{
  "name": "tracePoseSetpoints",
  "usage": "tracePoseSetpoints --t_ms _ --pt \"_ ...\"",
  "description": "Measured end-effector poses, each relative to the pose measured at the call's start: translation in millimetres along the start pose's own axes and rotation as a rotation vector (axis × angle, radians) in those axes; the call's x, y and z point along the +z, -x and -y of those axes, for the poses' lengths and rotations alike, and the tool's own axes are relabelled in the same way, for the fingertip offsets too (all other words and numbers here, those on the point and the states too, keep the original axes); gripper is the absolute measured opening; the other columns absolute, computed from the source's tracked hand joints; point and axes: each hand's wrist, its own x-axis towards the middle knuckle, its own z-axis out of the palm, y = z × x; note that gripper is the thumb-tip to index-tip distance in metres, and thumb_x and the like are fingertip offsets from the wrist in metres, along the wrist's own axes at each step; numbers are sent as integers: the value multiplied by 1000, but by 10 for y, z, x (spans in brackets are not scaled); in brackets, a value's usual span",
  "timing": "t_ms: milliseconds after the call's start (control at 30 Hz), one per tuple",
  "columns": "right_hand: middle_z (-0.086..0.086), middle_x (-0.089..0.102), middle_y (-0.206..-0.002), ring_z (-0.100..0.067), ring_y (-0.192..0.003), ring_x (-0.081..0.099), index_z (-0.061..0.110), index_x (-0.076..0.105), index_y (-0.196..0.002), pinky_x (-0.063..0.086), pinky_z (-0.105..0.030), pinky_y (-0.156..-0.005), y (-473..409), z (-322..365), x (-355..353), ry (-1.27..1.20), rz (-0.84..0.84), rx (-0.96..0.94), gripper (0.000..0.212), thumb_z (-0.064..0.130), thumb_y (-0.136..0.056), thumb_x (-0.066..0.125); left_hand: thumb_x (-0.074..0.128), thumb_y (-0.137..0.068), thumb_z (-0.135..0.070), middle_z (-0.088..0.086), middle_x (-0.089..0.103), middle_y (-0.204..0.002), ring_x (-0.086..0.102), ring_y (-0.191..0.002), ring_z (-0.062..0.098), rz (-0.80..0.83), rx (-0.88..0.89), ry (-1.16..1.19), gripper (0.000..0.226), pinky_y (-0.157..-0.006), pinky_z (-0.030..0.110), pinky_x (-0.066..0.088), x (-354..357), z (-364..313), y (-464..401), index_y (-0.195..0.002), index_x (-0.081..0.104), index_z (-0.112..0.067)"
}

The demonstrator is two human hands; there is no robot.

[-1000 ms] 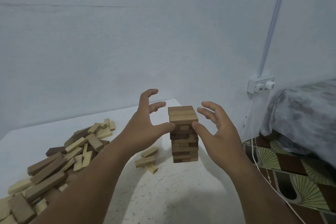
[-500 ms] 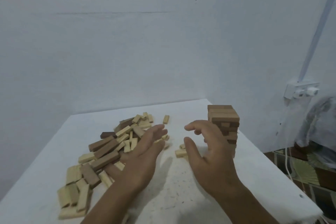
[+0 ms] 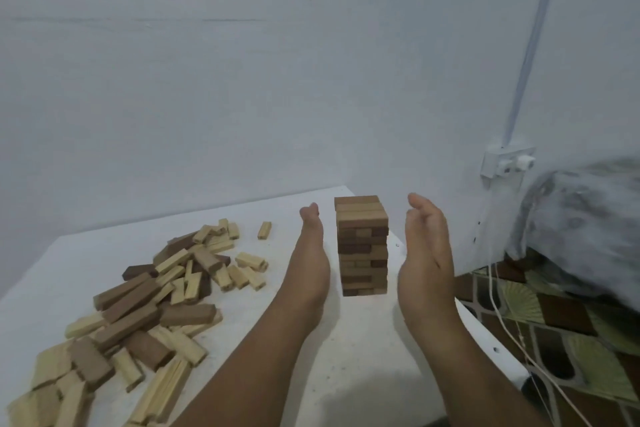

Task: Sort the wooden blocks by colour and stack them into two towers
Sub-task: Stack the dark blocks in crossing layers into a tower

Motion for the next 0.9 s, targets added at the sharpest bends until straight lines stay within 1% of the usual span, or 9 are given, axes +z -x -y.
tracePoseSetpoints --t_ms 67,133,200,267,333,533,700,800,900 --pt "19 38 -151 -3 -138 34 41 38 -145 25 -21 -102 -69 -33 -8 -34 103 197 59 65 -93 21 6 -91 -76 -15 15 -164 10 -152 13 -3 -53 83 69 -122 46 6 90 7 -88 -153 18 -47" --pt "17 33 -154 -8 -141 30 40 31 -150 21 -26 -100 -127 -71 4 -103 182 353 74 71 -87 11 1 -91 -73 -12 24 -161 26 -148 14 -15 -60 63 71 -119 40 22 167 47 -146 -153 21 -45" --pt "21 43 -143 0 -128 38 41 35 -149 23 -24 -97 -156 -126 28 -140 258 427 73 71 -90 5 -2 -91 -71 -10 47 -150 54 -119 4 -12 -50 -12 76 -88 17 51 223 101 -180 -151 32 -41" --pt "29 62 -121 10 -105 57 47 51 -135 38 -14 -90 -167 -177 54 -93 315 417 73 73 -88 2 -2 -90 -72 -8 65 -132 61 -101 -4 -10 -15 -64 80 -59 7 48 248 168 -207 -146 43 -38" --pt "25 73 -96 9 -87 66 51 62 -114 45 -13 -69 -168 -185 67 -56 322 406 71 76 -83 3 -1 -91 -71 -9 71 -119 65 -96 -6 -20 20 -88 78 -58 7 48 262 191 -212 -139 51 -39" --pt "12 70 -111 -6 -105 63 45 59 -127 47 -26 -86 -180 -225 71 -63 343 435 84 82 -73 6 1 -95 -65 -17 76 -95 69 -76 -10 -2 43 -76 73 -53 6 48 281 166 -187 -127 61 -38" --pt "19 68 -102 3 -94 60 46 58 -125 41 -16 -69 -201 -249 65 -44 336 426 79 79 -75 6 1 -95 -65 -18 75 -94 68 -75 -12 3 47 -101 73 -52 5 48 258 168 -187 -130 59 -36" --pt "22 63 -117 -1 -109 57 49 52 -133 44 -24 -90 -200 -271 67 -55 345 419 83 83 -72 6 0 -96 -63 -28 65 -100 60 -71 -24 -2 37 -90 71 -59 -3 43 239 139 -179 -146 43 -36" --pt "25 43 -133 1 -121 37 51 29 -148 29 -35 -112 -198 -285 81 -74 327 400 91 87 -68 7 -1 -97 -63 -33 54 -109 52 -74 -24 -10 26 -75 67 -67 -3 39 239 78 -161 -153 28 -40"
